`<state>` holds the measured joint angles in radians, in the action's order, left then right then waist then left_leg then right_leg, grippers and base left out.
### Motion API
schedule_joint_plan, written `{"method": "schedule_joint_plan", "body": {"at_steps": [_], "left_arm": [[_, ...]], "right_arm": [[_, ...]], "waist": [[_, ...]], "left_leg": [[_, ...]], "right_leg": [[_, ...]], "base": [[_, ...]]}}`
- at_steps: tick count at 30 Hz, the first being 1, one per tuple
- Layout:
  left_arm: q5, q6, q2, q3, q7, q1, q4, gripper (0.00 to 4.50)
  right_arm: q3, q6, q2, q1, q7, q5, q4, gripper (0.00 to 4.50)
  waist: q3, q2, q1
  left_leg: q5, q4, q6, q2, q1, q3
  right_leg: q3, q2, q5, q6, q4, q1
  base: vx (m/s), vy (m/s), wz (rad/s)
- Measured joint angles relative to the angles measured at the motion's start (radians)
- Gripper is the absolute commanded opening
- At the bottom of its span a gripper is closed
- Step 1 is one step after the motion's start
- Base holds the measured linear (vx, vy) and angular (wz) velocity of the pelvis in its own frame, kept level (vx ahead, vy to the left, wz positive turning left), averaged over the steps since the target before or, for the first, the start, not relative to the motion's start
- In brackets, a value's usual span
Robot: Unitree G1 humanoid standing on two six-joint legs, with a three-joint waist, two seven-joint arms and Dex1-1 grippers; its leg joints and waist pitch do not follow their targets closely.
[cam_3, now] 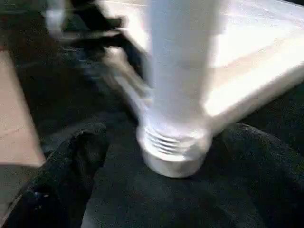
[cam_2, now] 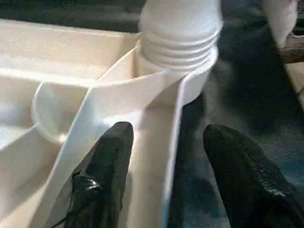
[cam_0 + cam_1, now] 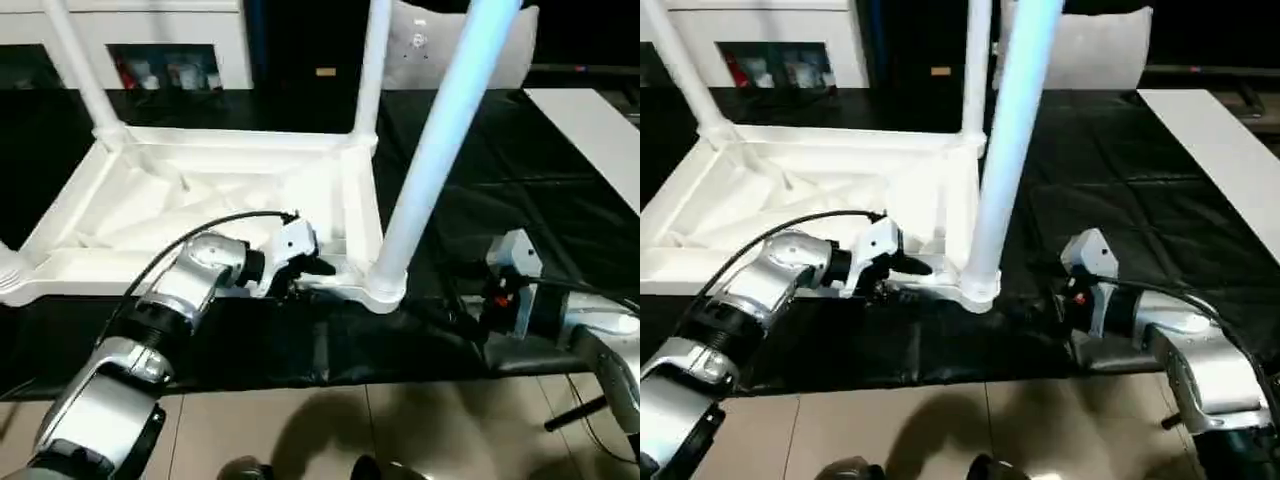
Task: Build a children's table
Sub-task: Rotate table base, then rotate leg to tighten
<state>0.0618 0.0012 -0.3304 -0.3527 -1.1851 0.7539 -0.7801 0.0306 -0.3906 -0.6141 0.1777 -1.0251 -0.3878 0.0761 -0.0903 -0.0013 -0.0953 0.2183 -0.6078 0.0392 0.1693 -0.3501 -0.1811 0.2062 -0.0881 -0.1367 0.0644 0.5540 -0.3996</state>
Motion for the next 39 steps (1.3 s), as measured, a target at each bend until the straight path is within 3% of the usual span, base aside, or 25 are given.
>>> {"method": "schedule_joint_plan", "body": {"at_steps": [14,15,19,27,39], "left_arm": [[-0.018,-0.023,0.033,0.003,-0.037,0.042,-0.093,1.39],[-0.019,-0.025,0.033,0.003,-0.041,0.043,-0.098,1.15],[-0.026,-0.028,0.033,0.002,-0.061,0.051,-0.111,0.94],[-0.049,-0.058,0.033,-0.003,-0.082,0.065,-0.135,0.09],[-0.111,-0.126,0.027,-0.039,-0.104,0.084,-0.136,0.04]], "right_arm": [[0.009,-0.035,-0.008,0.000,-0.009,-0.009,0.023,4.50],[0.009,-0.036,-0.008,0.000,-0.009,-0.009,0.023,4.50],[0.010,-0.039,-0.007,0.000,-0.011,-0.010,0.023,4.50],[0.011,-0.040,-0.008,0.000,-0.012,-0.010,0.023,4.50],[0.029,-0.046,-0.005,0.026,-0.015,-0.006,0.023,4.50]], "waist": [[0.004,0.001,-0.004],[0.004,0.001,-0.004],[0.004,0.001,-0.005],[0.004,0.001,-0.004],[0.006,0.002,0.002]], "left_leg": [[0.001,0.001,-0.002,0.000,-0.002,0.002],[0.001,0.001,-0.002,0.000,-0.002,0.002],[0.001,0.001,-0.002,-0.001,-0.002,0.002],[0.001,0.001,-0.002,-0.001,-0.001,0.002],[0.003,0.001,-0.005,0.000,0.000,0.001]], "right_leg": [[0.002,0.000,0.003,-0.005,-0.009,0.003],[0.002,0.000,0.003,-0.005,-0.009,0.003],[0.002,0.000,0.003,-0.005,-0.009,0.003],[0.002,0.000,0.003,-0.005,-0.009,0.004],[0.002,0.000,0.002,-0.006,-0.011,0.006]], "base": [[0.000,0.000,0.00],[0.000,0.000,0.00],[0.000,0.000,0.00],[0.000,0.000,0.00],[0.000,0.000,0.00]]}}
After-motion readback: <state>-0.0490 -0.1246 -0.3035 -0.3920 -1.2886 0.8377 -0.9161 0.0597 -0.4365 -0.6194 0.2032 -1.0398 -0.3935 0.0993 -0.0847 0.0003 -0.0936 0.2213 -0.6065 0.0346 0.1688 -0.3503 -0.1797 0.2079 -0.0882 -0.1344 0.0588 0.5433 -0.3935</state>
